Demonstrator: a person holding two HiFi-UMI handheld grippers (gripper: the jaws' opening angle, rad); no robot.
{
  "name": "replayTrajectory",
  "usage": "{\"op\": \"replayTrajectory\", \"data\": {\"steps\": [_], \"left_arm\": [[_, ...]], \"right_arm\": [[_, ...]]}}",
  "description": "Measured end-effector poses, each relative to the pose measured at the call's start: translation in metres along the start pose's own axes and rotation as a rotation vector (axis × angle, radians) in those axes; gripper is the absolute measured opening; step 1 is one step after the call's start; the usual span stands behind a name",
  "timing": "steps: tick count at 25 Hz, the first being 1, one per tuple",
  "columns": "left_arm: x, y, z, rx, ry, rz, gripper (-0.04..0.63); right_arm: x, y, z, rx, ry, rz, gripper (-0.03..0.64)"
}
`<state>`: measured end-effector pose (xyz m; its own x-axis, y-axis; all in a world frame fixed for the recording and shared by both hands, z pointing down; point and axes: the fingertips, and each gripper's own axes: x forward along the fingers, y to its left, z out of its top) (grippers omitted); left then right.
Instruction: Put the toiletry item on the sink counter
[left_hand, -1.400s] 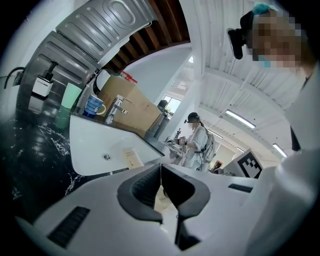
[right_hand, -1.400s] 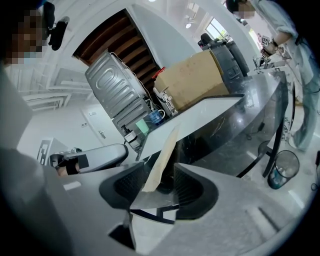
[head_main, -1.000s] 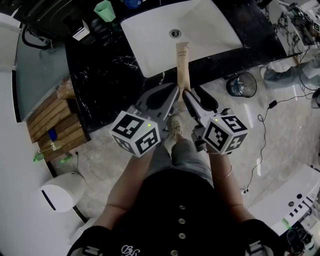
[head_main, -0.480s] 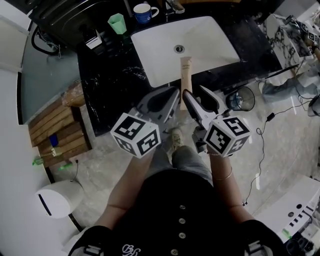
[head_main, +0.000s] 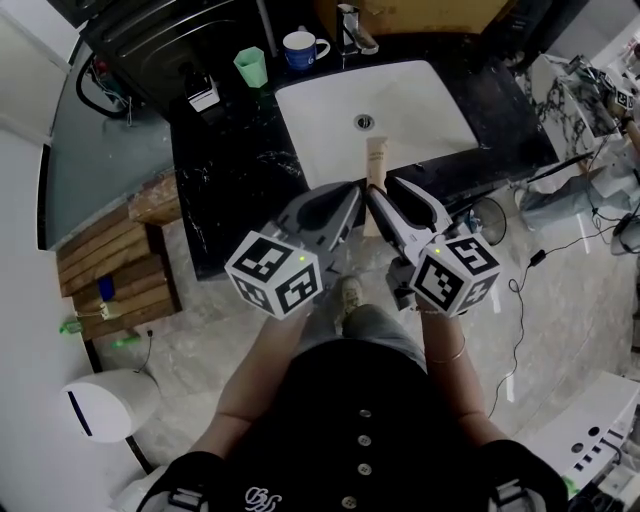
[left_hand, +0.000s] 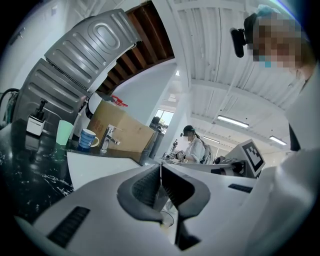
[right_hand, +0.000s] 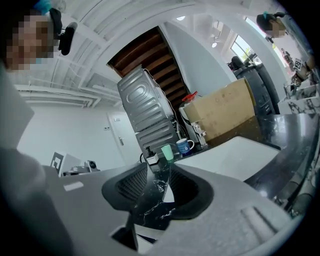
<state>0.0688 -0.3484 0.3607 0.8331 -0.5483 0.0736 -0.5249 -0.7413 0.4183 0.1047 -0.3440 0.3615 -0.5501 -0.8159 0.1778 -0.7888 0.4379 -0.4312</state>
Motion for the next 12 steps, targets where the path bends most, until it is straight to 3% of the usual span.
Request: {"op": "replayTrajectory", "data": {"steps": [12], "left_arm": [[0.004, 0.0, 0.017, 0.011, -0.055, -0.004, 0.017]], "right_arm": [[0.004, 0.01, 0.019, -0.064, -0.036, 0.057, 0.009]]}}
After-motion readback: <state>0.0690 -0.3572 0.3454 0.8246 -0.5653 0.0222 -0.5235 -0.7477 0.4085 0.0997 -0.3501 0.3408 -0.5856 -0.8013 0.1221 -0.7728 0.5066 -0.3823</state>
